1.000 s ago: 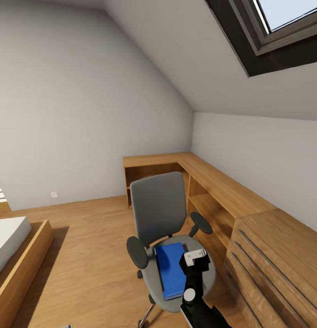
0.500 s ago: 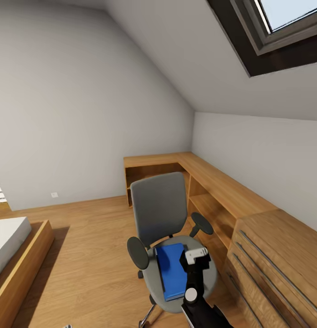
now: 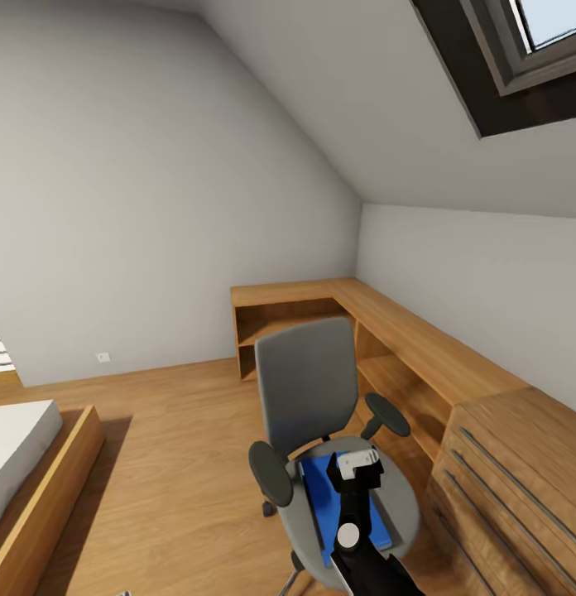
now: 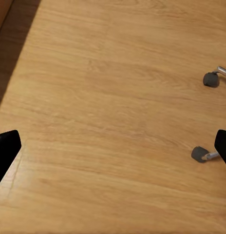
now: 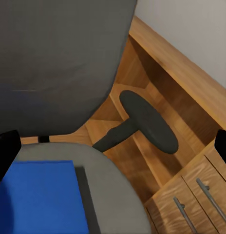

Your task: In the bedroom, organize the workspace by keeping the computer under the desk, ensuring the monitor is on the desk, placing the keyboard on the desk next to the monitor, placing the mouse on the desk next to the keyboard, moving the folder from the swivel chair onto the desk next to the mouse, stacking the notebook on top of the folder with the pen on top of the notebook, and positioning the swivel chair next to the desk.

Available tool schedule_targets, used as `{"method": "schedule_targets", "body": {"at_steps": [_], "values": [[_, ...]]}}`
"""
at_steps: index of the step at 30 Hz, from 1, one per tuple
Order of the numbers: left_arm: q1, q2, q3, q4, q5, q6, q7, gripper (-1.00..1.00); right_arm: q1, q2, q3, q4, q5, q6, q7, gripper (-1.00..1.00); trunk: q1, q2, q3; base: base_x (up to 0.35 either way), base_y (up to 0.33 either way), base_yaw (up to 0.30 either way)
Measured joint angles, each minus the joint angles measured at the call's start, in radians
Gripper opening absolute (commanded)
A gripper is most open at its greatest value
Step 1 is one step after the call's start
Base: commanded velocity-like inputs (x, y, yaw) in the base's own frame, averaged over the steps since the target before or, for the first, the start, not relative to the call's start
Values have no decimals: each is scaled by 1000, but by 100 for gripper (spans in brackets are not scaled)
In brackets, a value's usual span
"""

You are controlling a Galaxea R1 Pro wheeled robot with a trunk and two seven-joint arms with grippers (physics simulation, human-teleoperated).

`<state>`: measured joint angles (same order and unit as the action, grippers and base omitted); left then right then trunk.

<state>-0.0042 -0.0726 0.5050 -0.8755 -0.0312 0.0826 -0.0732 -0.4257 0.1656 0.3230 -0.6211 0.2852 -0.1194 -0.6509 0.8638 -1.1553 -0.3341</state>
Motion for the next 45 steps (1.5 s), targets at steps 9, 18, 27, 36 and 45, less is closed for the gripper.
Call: {"method": "schedule_targets", "body": {"at_steps": [9, 18, 27, 36, 45], "values": [[0, 1, 6, -30, 5, -7, -2, 100, 0, -10, -2, 0, -1, -19, 0, 100, 0, 0, 0, 6, 4, 0], [0, 1, 13, -52, 9, -4, 2, 100, 0, -15, -8, 0, -1, -33, 0, 100, 31, -56, -25, 0, 0, 0], [0, 3, 14, -61, 17, -1, 5, 100, 0, -28, -30, -6, -30, -160, 8, 100, 65, -119, -53, 0, 0, 0], [0, 4, 14, -75, 29, 1, 4, 100, -11, -96, -194, -162, -261, -16, 302, 100, 100, -182, -81, 0, 0, 0], [0, 3, 12, -77, 30, 0, 4, 100, -280, -151, -267, -13, -443, 298, 546, 100, 134, -245, -109, 0, 0, 0]]}}
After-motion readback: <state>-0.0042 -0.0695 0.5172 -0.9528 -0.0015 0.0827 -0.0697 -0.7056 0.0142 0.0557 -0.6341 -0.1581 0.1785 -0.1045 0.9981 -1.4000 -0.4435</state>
